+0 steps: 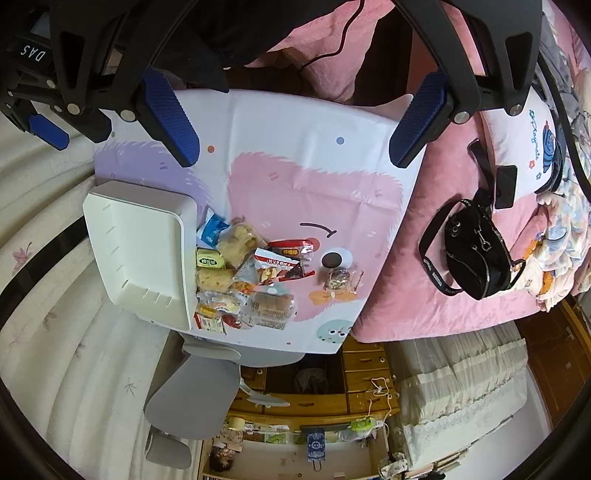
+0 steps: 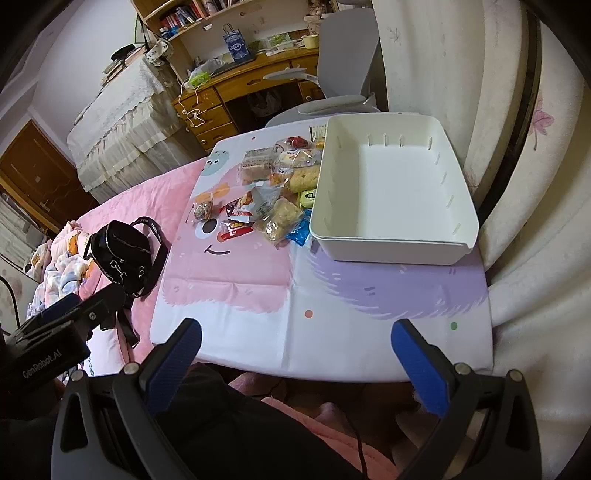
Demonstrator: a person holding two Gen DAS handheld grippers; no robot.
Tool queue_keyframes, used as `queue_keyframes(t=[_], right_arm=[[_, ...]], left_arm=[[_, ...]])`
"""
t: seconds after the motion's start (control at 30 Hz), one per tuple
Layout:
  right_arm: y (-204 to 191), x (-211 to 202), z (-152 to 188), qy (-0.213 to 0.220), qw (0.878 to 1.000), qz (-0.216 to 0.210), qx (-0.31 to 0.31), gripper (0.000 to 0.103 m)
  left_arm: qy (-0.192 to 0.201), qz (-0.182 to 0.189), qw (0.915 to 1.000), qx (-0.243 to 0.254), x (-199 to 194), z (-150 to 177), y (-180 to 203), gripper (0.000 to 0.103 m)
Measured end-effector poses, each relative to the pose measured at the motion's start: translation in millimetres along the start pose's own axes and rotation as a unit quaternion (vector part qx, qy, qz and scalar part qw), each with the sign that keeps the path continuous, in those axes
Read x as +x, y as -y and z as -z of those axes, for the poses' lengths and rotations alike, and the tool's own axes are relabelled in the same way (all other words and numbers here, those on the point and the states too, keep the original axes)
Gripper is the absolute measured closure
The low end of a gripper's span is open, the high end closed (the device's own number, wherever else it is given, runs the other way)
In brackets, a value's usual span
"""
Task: Organize snacks
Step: 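Move both tools toward the snack pile beside the white tray, then grasp the white chip bag with right tool while left tool grasps clear nut-cluster snack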
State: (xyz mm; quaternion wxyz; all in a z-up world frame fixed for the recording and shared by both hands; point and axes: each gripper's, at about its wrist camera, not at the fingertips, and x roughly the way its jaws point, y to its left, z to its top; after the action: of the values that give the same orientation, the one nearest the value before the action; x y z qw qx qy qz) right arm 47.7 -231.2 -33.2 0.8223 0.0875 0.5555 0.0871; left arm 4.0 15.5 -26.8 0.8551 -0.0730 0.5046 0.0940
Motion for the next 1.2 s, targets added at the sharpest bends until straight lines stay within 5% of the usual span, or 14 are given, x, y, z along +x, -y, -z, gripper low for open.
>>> queue_keyframes(t=[0.37, 0.83, 1.03, 1.2], right_arm=[[-26, 26, -13, -0.02, 0.998, 0.028, 0.043, 0.0], [-97, 85, -45, -0.037, 0.99, 0.038, 0.131, 0.0], [-123, 95, -60, 0.0, 0.989, 0.057, 0.138, 0.0], [-139, 112, -75, 0.028, 0.991, 0.07, 0.11, 0.0]], left_arm=[[-0.026, 0.049, 0.9983, 0.021, 40, -33, -39, 0.001], [-0.066, 0.104, 0.9907, 0.058, 110, -121, -123, 0.006], [-0.059, 0.152, 0.9855, 0.047, 147, -148, -143, 0.006], [-0.059, 0.157, 0.9849, 0.041, 177, -163, -143, 0.006]])
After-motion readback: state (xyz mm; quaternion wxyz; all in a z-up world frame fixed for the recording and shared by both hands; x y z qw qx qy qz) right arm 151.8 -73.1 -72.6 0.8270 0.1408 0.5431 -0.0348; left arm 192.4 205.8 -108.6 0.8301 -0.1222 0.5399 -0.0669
